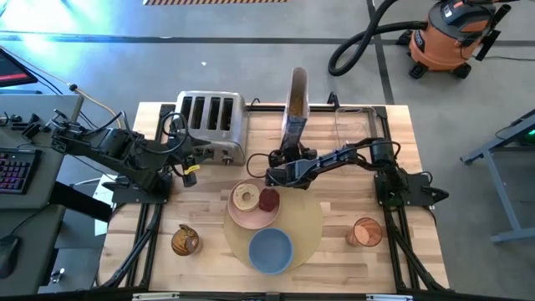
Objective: Arrange a breakfast setting
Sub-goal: Pour the cereal into the blue bowl
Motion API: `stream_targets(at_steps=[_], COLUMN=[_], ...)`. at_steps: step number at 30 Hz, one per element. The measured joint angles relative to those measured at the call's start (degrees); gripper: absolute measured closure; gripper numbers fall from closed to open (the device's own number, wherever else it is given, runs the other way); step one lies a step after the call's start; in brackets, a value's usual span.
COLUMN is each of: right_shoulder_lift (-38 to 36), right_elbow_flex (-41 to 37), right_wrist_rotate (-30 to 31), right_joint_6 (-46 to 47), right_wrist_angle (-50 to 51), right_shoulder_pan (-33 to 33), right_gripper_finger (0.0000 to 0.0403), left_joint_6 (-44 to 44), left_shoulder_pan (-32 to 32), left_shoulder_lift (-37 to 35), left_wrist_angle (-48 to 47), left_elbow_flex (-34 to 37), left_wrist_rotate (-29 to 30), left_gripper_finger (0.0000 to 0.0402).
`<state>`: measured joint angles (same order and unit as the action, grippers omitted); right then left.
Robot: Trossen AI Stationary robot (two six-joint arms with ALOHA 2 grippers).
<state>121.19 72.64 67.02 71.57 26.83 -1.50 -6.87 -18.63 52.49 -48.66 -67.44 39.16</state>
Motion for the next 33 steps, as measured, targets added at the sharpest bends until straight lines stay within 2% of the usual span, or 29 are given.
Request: stream_targets(at_steps=[19, 33], right_shoulder_lift=[-0.08, -0.11], right_elbow_flex=[0.02, 0.02], right_wrist_rotate=[-1.91, -2.27], right_joint_6=[0.0, 0.16], right_wrist_angle=[3.28, 6.37], right_shoulder_pan=[0.04, 1.11], right_gripper_finger=[0.0216, 0.0261], left_joint_6=[-0.5, -0.5], left_shoulder_pan=[0.0, 0.01], left_shoulder_lift=[-0.01, 0.0], left_wrist_angle=[-0.01, -0.22], left_elbow_flex=[0.0, 0.0], left_wrist_rotate=[0.0, 0.0], left_gripper_finger=[0.0252, 0.0252])
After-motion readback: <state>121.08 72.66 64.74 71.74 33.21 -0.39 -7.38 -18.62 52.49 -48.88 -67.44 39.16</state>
